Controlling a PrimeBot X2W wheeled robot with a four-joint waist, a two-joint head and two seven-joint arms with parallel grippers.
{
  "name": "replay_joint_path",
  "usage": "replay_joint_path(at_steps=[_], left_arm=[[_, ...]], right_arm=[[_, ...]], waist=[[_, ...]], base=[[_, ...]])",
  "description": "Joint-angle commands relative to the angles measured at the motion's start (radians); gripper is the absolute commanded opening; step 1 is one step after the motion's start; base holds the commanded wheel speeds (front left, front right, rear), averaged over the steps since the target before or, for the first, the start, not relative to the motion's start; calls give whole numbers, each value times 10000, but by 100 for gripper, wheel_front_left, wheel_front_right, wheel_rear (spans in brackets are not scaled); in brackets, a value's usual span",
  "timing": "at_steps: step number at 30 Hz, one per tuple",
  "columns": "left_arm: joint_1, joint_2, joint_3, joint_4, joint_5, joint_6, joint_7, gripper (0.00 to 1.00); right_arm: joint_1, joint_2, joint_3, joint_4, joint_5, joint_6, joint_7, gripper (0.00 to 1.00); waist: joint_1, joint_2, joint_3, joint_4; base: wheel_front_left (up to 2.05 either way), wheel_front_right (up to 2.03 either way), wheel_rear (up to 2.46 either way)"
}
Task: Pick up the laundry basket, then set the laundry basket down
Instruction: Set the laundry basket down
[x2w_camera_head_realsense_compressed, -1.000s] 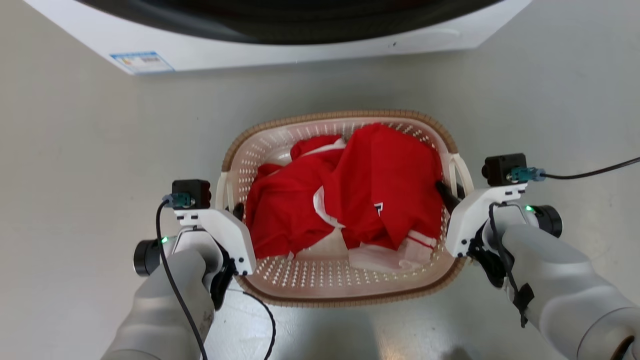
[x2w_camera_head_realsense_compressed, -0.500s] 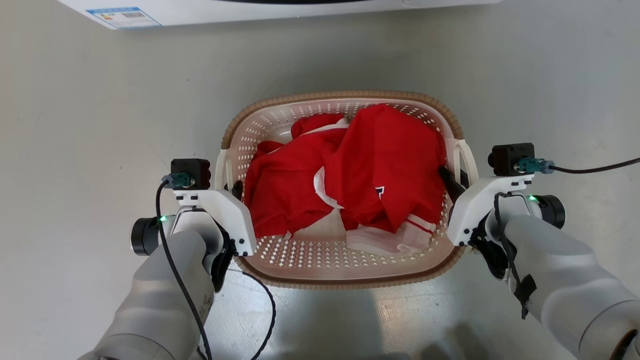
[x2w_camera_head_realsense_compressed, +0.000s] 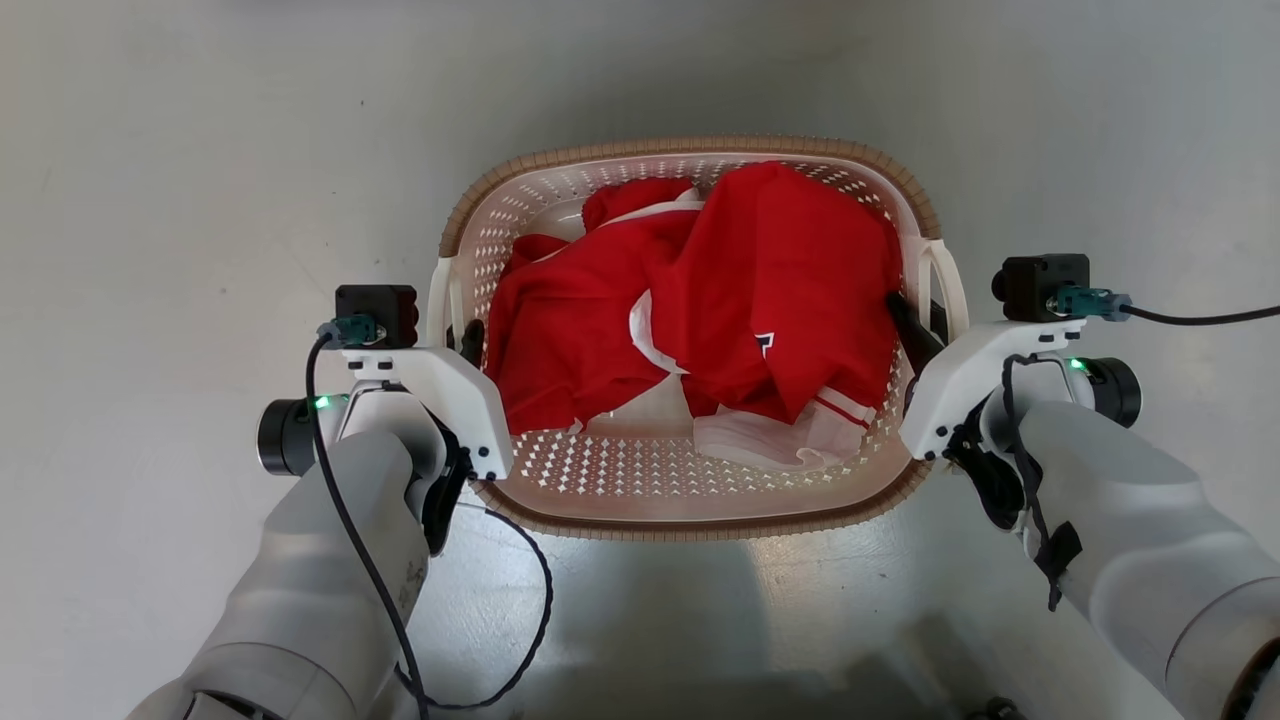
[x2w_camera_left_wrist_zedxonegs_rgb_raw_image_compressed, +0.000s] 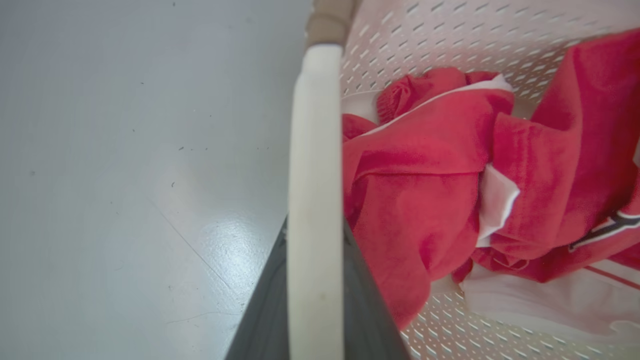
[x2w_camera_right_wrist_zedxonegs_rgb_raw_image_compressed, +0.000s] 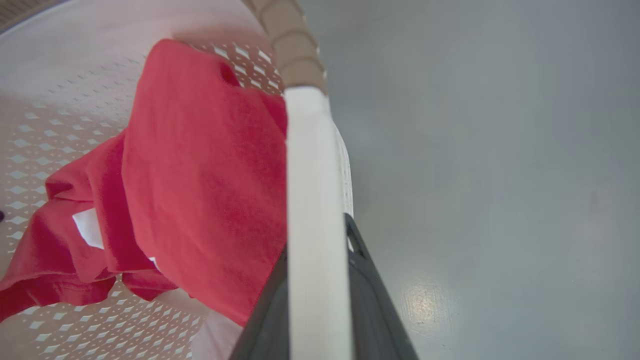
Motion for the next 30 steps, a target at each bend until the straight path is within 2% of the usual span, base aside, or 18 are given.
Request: replay_joint_path(at_steps=[1, 25, 26, 27, 28, 29, 30], left_arm=[[-82, 208, 107, -75, 36, 112, -144, 0], [-282, 201, -459, -92, -289, 25, -210, 0], [-293, 201, -479, -111, -310, 22, -216, 21], [-299, 201, -501, -123, -330, 24, -221, 46], [-300, 201, -526, -127, -350, 30, -225, 100], [-295, 201, -550, -127, -373, 37, -228, 100], [-288, 201, -575, -127, -397, 42, -229, 100]], right_arm=[[385, -46, 48, -87, 33, 75, -192, 0], [237, -9, 99, 47, 163, 75, -221, 0], [229, -8, 105, 46, 160, 75, -195, 0], [223, -7, 109, 48, 161, 75, -184, 0], [221, -2, 113, 50, 162, 75, -175, 19], [217, 3, 118, 62, 154, 75, -176, 91], [216, 9, 121, 80, 149, 75, -183, 100]], waist=[[0, 0, 70, 29], [0, 0, 507, 129], [0, 0, 513, 130], [0, 0, 517, 129], [0, 0, 516, 126], [0, 0, 511, 122], [0, 0, 500, 119]], base=[[0, 0, 0], [0, 0, 0], [0, 0, 0], [0, 0, 0], [0, 0, 0], [0, 0, 0], [0, 0, 0]])
